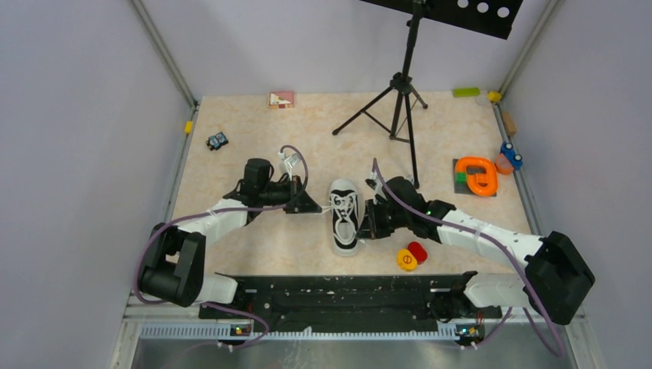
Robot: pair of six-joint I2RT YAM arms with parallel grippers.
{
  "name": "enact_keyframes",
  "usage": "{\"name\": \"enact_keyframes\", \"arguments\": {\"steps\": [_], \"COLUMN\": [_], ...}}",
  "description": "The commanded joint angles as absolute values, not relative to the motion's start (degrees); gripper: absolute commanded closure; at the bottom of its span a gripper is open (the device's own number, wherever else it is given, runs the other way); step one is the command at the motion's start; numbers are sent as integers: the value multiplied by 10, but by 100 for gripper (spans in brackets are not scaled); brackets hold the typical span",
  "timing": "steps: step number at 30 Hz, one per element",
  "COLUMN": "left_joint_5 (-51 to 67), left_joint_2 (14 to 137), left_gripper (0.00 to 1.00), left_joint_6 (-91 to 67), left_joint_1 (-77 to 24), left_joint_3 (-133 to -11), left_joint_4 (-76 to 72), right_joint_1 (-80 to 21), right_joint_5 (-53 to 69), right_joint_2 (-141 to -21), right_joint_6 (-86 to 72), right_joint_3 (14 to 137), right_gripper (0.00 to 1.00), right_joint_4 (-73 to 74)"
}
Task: Tie the shoes
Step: Cross the shoelace with the shoelace.
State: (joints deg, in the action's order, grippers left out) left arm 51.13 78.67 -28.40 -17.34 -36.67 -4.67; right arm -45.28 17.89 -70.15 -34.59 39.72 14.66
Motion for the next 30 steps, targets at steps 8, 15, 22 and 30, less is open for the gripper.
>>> {"name": "enact_keyframes", "arguments": {"steps": [8, 15, 22, 30], "left_joint_5": [518, 528, 533, 542], "left_joint_2": [784, 786, 782, 754], "left_gripper": [100, 100, 100, 100], "left_joint_6": [-284, -272, -275, -272], "left_joint_1": [-177, -177, -177, -185], "left_joint_3": [-386, -390, -392, -383], "left_joint_4": [-68, -54, -48, -41], "right_joint_1": [-467, -471, -470, -459], "right_joint_5": [187, 183, 151, 68], "right_joint_2": [-679, -680, -684, -686], "right_joint_6": [-351, -337, -333, -345], "right_joint_3": [384, 392, 411, 450], "right_gripper": [100, 100, 70, 51], "right_joint_4": [136, 149, 166, 160]}}
